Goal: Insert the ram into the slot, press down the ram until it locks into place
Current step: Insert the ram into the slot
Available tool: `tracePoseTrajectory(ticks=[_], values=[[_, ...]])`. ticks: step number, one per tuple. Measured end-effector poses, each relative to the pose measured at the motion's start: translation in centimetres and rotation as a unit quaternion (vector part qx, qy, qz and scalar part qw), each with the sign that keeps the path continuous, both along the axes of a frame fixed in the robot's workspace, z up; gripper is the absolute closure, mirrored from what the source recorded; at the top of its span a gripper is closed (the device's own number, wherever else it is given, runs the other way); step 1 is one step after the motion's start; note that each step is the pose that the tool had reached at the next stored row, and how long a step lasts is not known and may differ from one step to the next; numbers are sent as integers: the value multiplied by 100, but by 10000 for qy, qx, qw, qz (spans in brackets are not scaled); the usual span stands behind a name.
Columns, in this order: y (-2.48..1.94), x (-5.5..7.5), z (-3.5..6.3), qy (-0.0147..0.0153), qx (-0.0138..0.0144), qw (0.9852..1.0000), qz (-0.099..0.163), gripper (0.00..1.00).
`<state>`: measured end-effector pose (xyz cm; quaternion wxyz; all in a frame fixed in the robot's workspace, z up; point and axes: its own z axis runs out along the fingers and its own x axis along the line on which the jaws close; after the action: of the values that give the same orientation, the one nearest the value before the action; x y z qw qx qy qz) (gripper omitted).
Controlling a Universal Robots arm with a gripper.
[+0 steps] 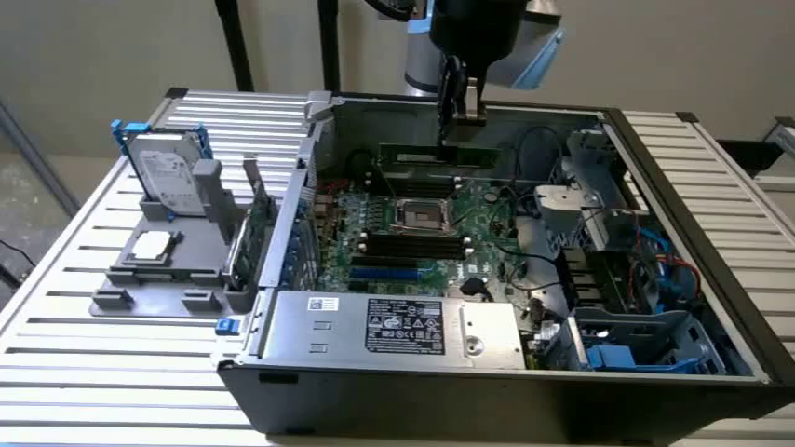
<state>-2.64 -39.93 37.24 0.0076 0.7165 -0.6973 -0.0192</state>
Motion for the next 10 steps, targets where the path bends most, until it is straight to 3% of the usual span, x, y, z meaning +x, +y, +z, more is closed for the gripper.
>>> tracePoseTrajectory(ticks=[10], values=[[0, -2, -5, -3, 0, 10000, -2, 87]])
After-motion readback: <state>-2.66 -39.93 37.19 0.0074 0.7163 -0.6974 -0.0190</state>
